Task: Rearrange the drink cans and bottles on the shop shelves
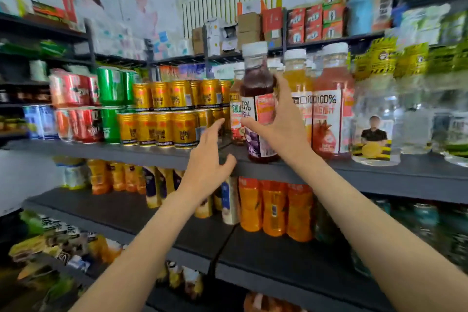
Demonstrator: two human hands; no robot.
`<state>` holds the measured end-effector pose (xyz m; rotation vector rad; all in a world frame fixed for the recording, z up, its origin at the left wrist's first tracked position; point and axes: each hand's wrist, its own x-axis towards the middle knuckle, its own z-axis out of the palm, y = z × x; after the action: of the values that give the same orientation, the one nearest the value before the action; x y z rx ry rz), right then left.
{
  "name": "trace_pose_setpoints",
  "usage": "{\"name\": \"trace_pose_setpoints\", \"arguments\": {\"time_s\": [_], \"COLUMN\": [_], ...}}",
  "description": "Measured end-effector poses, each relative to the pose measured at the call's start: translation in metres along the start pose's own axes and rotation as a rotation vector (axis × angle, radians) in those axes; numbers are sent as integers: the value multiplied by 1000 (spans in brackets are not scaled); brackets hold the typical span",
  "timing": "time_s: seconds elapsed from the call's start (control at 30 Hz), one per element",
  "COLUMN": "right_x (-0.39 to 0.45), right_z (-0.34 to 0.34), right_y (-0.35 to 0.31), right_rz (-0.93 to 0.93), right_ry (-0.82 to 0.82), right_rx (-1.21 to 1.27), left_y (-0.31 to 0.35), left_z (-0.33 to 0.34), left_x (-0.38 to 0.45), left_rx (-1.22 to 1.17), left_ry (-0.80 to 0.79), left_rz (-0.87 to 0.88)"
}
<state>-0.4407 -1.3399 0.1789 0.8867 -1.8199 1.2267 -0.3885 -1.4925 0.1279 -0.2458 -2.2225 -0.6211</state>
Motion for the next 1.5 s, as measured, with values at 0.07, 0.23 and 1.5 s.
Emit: {"name": "trace_pose_setpoints", "arguments": {"time_s": [0.07, 0.23, 1.5], "right_x": [5, 2, -188], "right_z": [21, 37, -330], "right_y": [2, 12, -19], "right_rz": [30, -84, 259], "right_ry": [5, 75, 320], "right_rx": [-239, -628, -913], "left_y": [-15, -27, 261], "left_z": [-2, 15, 121], "left_x": [16, 44, -46], "left_rx": [-88, -257, -647], "left_ry": [-94, -213, 104], "left_rz": [95, 190, 309]}}
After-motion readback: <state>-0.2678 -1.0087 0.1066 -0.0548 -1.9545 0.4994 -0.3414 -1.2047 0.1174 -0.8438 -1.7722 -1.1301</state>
